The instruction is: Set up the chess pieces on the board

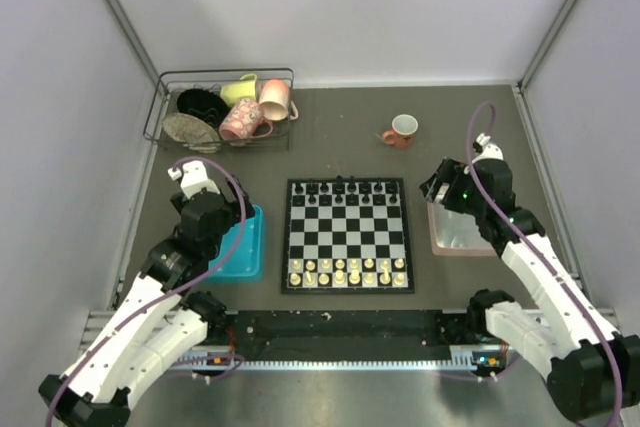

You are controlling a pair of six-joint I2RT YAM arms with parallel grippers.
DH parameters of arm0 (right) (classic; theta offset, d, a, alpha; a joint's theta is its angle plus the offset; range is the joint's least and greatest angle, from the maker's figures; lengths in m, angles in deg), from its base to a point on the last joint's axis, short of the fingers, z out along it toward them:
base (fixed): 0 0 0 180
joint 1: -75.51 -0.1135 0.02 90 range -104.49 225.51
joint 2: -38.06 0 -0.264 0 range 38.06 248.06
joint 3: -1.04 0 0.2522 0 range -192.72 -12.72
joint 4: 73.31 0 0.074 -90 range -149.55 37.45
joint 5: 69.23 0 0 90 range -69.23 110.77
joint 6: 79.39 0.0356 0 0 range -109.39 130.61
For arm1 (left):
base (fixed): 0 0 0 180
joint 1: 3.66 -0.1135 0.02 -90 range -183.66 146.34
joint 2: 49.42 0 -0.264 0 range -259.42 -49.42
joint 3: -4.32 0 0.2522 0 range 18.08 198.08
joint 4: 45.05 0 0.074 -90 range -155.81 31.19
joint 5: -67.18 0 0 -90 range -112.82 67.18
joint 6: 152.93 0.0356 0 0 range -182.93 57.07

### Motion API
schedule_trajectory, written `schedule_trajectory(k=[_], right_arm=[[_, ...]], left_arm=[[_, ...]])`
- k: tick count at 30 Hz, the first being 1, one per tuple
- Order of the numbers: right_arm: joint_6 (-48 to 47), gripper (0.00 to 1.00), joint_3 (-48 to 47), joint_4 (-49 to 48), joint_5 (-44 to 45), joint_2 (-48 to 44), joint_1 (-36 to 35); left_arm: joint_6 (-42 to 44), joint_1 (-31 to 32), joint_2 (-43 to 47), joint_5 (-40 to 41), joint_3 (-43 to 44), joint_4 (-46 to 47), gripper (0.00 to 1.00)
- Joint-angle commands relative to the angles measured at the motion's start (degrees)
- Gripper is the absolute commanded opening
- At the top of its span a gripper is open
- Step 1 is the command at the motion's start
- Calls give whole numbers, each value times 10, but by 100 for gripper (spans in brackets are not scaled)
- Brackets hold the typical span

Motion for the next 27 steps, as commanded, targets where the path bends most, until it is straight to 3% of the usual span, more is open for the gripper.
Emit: schedule_trajectory(k=[1,8,18,22,24,25,27], right_arm=[[0,79,-9,13,-14,-21,22],[7,79,-1,33,66,-103,28],[47,80,-12,62,35,-139,27],[51,82,2,71,90,-183,28],[55,84,13,76,119,-209,28],[53,95,16,77,144,-220,28],[42,99,23,82,156,-252,28]], left_arm=[[12,-1,-21,46,15,-1,99],[13,-1,-14,35,-5,31,99],[-3,-1,-38,34,5,5,99],[5,-1,-40,12,7,3,98],[4,-1,-40,12,6,2,99],[4,-1,-40,11,7,2,98],[4,-1,-38,9,8,3,98]])
